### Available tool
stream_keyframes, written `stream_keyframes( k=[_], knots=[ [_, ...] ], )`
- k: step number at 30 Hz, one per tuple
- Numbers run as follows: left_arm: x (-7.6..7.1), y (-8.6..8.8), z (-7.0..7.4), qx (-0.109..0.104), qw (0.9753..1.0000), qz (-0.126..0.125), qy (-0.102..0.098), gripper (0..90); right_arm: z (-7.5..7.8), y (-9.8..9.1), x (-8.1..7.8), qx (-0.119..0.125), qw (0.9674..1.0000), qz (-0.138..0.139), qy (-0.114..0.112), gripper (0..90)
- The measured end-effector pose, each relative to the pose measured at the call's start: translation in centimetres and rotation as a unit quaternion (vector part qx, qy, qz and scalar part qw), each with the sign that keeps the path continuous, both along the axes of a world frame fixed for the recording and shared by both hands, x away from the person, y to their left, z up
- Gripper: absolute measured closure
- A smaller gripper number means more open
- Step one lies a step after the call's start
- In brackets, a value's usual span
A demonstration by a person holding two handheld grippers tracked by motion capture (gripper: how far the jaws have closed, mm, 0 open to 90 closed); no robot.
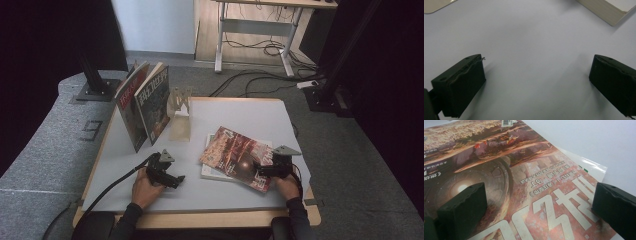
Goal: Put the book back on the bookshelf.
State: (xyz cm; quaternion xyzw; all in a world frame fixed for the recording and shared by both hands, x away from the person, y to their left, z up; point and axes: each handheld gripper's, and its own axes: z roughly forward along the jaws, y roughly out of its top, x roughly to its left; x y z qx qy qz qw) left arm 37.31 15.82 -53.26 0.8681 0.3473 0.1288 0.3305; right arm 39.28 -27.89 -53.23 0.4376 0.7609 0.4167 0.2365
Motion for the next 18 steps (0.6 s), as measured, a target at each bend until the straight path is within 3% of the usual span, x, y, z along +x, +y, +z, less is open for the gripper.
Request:
stream_keyframes(
  k=[14,18],
  knots=[
    [0.21,-0.15,0.19,0.003,1.0000,0.003,0.007,0.0,0.35,0.19,0.09,-0.012,0.9999,0.000,0.009,0.0],
    [0.81,-0.92,0.86,0.001,0.9999,-0.008,0.006,6.4,0.57,0.10,0.03,-0.016,0.9998,-0.001,0.015,1.1]
  ],
)
